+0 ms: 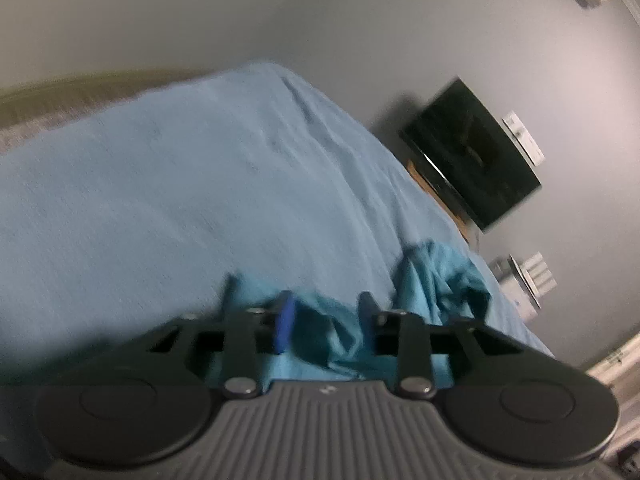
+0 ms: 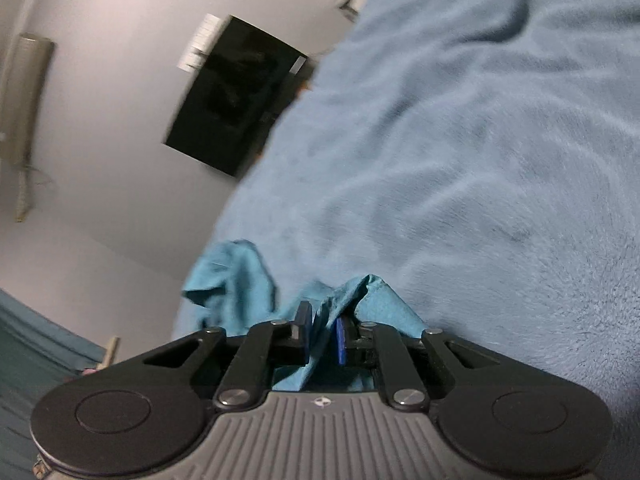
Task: Fold large clothes
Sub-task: 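Grasp the hoodie hem with both grippers and fold it toward the hood, then open both grippers and release the folded hem onto the hoodie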
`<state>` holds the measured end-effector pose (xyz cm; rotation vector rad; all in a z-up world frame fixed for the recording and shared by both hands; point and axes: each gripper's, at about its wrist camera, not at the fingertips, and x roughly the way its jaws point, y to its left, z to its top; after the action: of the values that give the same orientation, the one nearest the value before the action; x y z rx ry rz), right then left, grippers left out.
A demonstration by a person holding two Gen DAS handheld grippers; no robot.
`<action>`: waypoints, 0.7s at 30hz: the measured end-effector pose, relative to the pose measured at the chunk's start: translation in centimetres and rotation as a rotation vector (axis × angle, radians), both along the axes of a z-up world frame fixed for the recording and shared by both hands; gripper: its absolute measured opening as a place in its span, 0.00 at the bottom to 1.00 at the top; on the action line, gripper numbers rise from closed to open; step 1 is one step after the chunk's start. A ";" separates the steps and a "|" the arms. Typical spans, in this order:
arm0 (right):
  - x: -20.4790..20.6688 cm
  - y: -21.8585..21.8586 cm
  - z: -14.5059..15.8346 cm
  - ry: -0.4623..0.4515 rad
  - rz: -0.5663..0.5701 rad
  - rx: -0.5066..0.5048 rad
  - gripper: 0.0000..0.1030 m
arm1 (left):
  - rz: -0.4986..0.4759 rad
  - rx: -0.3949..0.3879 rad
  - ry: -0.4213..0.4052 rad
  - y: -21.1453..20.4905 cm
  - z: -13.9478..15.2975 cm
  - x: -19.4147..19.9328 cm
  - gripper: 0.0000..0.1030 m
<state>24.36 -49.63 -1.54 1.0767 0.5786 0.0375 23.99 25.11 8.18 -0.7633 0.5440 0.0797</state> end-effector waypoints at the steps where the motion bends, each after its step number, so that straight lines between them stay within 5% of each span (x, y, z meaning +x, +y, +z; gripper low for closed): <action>1: 0.3 0.1 -0.1 0.003 0.002 0.002 0.17 | 0.004 -0.010 -0.023 0.5 -0.1 -0.1 0.36; 6: 0.5 1.5 1.4 -0.047 0.045 -0.110 0.32 | -0.072 0.040 -0.108 0.3 1.0 -1.4 0.36; 14: -1.3 4.4 6.7 -0.234 0.043 -0.351 0.61 | -0.261 0.168 -0.168 -5.5 1.9 0.1 0.41; 17: 0.7 7.0 7.1 -0.264 0.200 -0.376 0.61 | -0.366 0.138 -0.170 -8.2 0.8 1.2 0.41; 21: 4.6 12.0 7.1 -0.247 0.387 -0.492 0.60 | -0.460 0.200 -0.110 -12.1 -1.1 3.2 0.41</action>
<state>28.95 -37.67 5.55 0.4632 0.5277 0.3442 27.22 12.99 7.04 -0.4311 0.5852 -0.3278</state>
